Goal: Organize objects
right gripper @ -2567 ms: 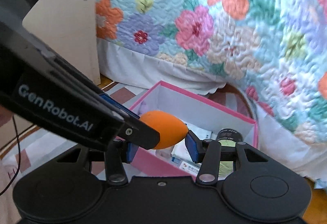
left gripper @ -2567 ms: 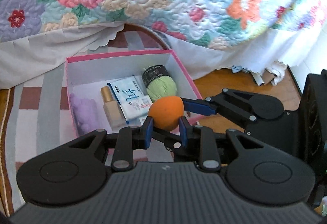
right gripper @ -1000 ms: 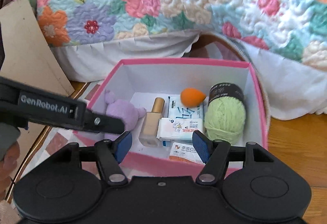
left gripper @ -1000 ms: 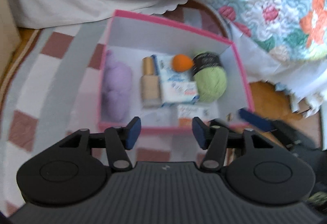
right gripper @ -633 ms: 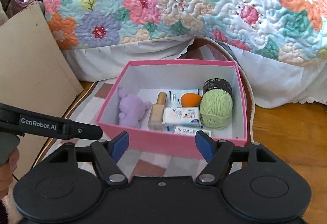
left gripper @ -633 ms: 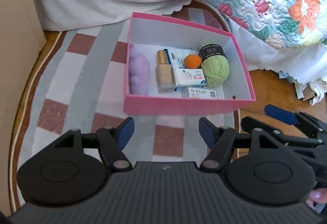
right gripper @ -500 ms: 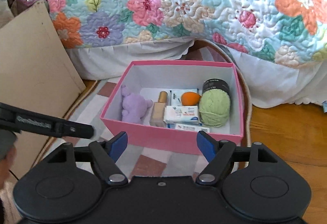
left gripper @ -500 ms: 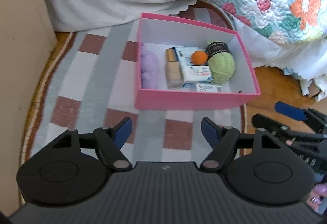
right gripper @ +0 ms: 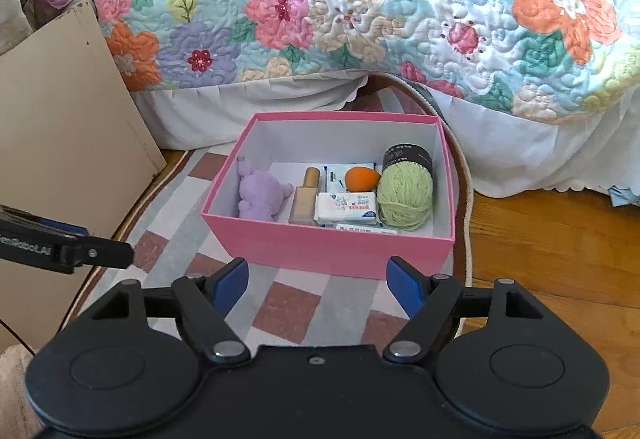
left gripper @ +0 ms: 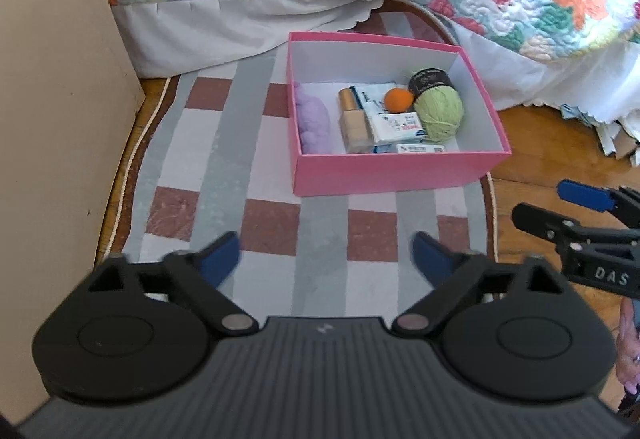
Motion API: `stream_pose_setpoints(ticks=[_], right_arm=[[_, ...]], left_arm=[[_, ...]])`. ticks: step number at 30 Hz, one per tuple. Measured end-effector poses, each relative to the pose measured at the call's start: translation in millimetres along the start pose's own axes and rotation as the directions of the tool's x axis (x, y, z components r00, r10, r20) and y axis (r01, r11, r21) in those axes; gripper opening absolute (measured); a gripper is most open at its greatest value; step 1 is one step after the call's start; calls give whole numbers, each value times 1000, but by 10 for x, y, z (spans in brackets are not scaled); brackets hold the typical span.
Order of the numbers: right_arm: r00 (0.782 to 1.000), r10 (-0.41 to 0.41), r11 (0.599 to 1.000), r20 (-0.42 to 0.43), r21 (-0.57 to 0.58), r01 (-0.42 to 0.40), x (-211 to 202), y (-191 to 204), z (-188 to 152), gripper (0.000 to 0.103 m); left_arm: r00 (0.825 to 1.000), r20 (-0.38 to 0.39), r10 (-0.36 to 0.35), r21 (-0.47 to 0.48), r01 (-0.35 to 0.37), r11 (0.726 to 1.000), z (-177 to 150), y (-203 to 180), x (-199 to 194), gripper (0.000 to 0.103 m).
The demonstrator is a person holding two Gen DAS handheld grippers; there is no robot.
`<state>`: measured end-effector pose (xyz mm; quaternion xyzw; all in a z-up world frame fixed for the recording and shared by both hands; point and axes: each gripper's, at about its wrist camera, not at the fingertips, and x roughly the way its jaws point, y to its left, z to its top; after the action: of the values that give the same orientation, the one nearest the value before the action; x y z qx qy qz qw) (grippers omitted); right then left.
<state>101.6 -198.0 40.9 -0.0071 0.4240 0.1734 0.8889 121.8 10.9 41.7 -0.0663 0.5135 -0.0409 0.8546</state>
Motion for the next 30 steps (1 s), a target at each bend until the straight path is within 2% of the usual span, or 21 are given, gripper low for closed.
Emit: stream_pose_setpoints(ticks=[2, 6, 14, 19, 24, 30], right_arm=[[1000, -2, 1000, -4, 15, 2, -51, 17, -19, 83], [1000, -15, 999, -13, 42, 16, -142, 59, -46, 94], [994, -53, 993, -91, 103, 63, -147, 44, -85, 95], [992, -94, 994, -83, 56, 98, -231, 138, -109, 95], [988, -129, 991, -84, 32, 132, -268, 187, -106, 95], [985, -140, 988, -102, 49, 146, -241, 137, -115, 95]], left_arm=[[1000, -2, -3, -8, 3, 1000, -43, -12, -60, 99], [1000, -14, 10, -18, -10, 1000, -101, -8, -124, 99], [998, -25, 60, -28, -60, 998, -146, 19, -137, 99], [994, -52, 92, -17, -93, 996, -161, 7, -110, 99], [995, -38, 88, -7, -89, 996, -202, -5, -180, 99], [994, -54, 90, 0, -90, 996, -210, 5, -163, 99]])
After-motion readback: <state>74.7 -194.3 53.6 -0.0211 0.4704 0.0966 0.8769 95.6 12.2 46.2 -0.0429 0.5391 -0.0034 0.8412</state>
